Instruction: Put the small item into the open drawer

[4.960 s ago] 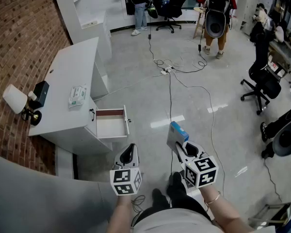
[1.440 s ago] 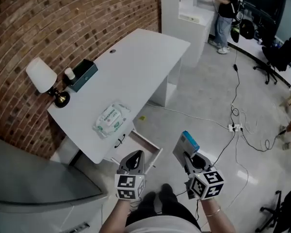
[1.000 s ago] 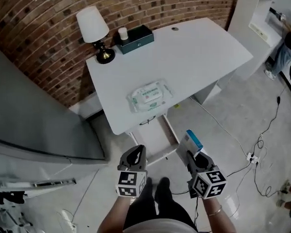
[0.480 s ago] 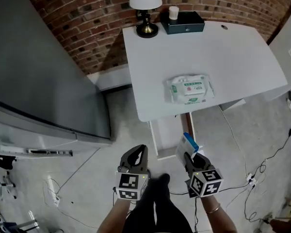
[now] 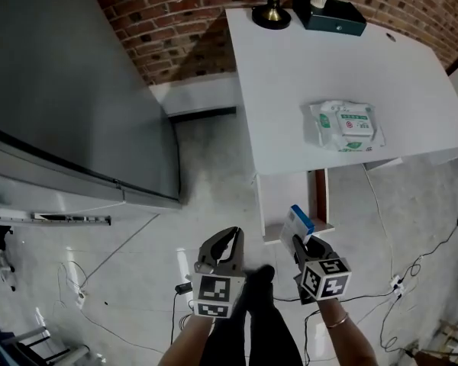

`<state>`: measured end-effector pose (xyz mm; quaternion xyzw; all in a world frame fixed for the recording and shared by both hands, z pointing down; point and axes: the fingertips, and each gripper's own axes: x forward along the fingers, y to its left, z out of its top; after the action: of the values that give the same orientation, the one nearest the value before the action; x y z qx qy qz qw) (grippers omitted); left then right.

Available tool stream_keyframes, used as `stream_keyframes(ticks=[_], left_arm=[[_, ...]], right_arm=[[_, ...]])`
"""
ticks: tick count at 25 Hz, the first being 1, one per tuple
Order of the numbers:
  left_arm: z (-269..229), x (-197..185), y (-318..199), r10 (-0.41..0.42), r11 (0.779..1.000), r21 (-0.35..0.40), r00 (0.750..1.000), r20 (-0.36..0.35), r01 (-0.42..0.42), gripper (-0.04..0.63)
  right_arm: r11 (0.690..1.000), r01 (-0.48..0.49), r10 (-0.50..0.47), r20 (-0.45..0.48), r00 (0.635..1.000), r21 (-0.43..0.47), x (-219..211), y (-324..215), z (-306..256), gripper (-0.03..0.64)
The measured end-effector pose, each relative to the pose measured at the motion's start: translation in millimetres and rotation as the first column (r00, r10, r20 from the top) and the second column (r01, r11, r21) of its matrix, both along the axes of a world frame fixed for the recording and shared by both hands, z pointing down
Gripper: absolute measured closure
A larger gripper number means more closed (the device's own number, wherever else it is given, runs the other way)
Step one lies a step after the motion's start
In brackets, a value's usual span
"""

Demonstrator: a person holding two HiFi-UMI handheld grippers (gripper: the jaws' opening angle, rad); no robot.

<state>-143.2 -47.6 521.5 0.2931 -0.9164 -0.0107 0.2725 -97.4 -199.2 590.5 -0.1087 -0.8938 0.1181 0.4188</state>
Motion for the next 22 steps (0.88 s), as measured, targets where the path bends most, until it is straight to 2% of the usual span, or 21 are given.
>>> stream_keyframes(ticks=[4,22], left_arm=[[32.0,2.9,8.2,-0.018,1.0,-0.009,0.999,-0.027,0.018,0.563],[146.9,10.8,16.5,-0.144,0.989,0.01,0.987,-0.068,0.145,0.563]], right_arm=[[1.0,-0.003,0.003,-0.046,0.999,-0.015,-1.8,1.3,40.4,0.534],[0.993,0.094,-0.082,-0.169,0.982,0.066,-21.3,3.4,197.9,0.534]])
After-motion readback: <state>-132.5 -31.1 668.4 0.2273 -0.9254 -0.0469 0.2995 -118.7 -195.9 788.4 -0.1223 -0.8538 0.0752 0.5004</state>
